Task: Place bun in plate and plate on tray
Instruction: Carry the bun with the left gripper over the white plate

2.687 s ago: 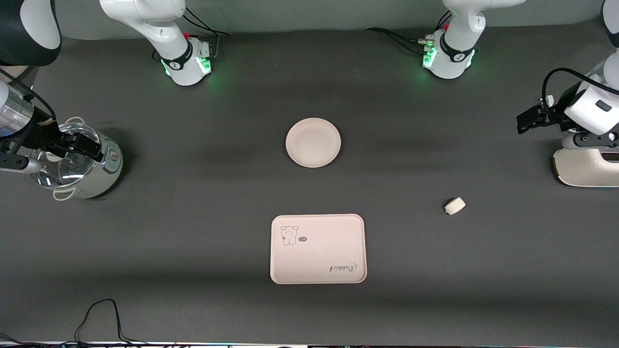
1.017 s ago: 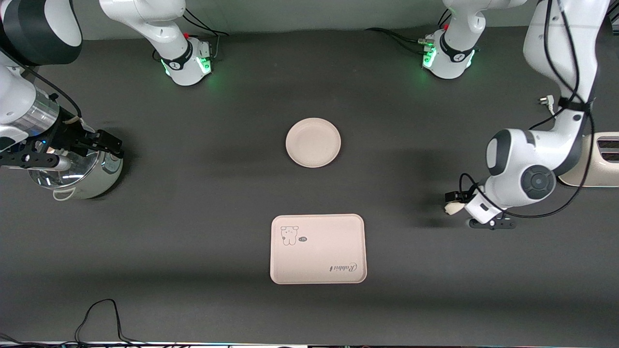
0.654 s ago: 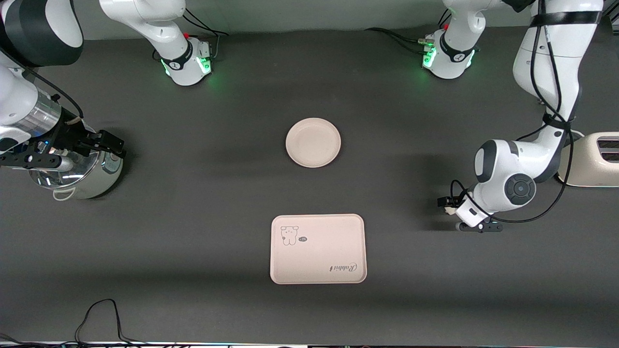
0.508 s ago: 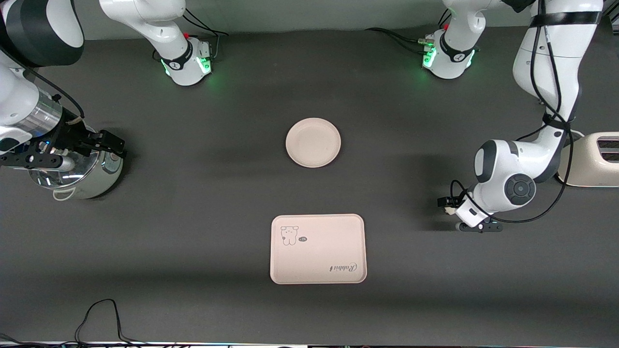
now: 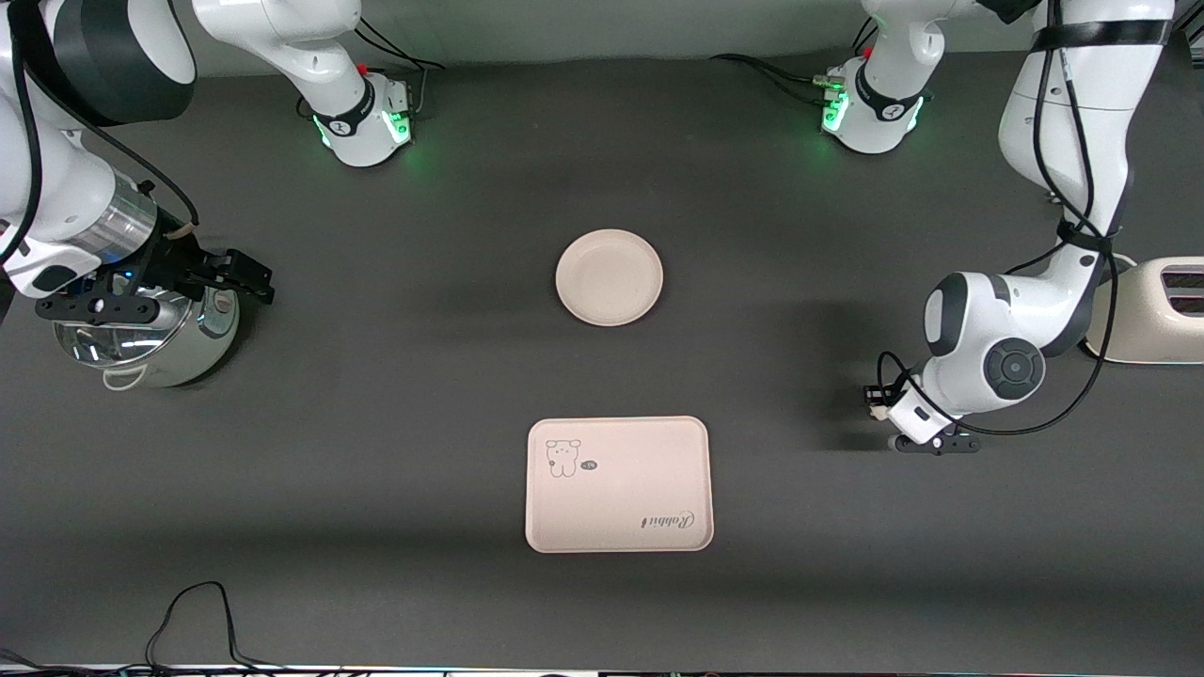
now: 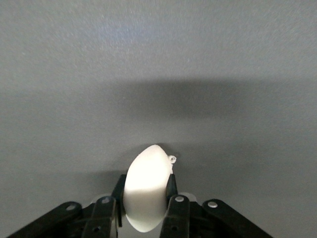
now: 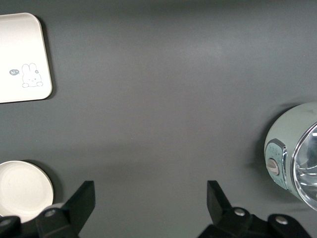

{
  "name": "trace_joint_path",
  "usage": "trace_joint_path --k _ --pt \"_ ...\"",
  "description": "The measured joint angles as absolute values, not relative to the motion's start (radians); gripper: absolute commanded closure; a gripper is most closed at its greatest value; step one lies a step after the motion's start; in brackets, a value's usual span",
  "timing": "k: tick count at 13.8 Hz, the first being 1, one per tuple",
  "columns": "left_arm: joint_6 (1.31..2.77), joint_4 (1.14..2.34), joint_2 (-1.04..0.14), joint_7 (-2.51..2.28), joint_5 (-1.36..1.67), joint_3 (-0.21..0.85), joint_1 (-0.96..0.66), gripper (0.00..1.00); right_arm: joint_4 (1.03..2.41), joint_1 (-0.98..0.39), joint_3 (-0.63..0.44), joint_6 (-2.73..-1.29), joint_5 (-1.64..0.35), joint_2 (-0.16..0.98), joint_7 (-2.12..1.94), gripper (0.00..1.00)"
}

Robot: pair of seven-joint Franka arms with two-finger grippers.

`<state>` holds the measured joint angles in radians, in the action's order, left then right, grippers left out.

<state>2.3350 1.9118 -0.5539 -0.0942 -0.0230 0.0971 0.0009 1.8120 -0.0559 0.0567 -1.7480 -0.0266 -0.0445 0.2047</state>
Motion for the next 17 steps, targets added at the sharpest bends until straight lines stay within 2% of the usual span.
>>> trace_joint_path --k 3,7,10,14,17 --pt "2.101 1.869 -0.444 -0.130 -0.023 0.103 -0.011 0.65 1.820 -0.056 0.057 -1.753 -0.027 -0.044 0.205 0.00" --pt "1.646 1.773 -0.150 -0.174 -0.023 0.107 -0.058 0.64 1.833 -0.056 0.057 -1.773 -0.027 -0.042 0.205 0.00" --pt "1.400 1.666 -0.024 -0.174 -0.022 0.107 -0.062 0.64 1.871 -0.067 0.057 -1.824 -0.031 -0.043 0.207 0.00" --pt "1.335 1.587 -0.019 -0.223 0.014 0.164 -0.064 0.64 1.900 -0.097 0.058 -1.861 -0.037 -0.043 0.237 0.00" --pt "1.402 1.579 -0.045 -0.470 0.070 0.314 -0.073 0.64 1.916 -0.109 0.059 -1.885 -0.037 -0.043 0.243 0.00"
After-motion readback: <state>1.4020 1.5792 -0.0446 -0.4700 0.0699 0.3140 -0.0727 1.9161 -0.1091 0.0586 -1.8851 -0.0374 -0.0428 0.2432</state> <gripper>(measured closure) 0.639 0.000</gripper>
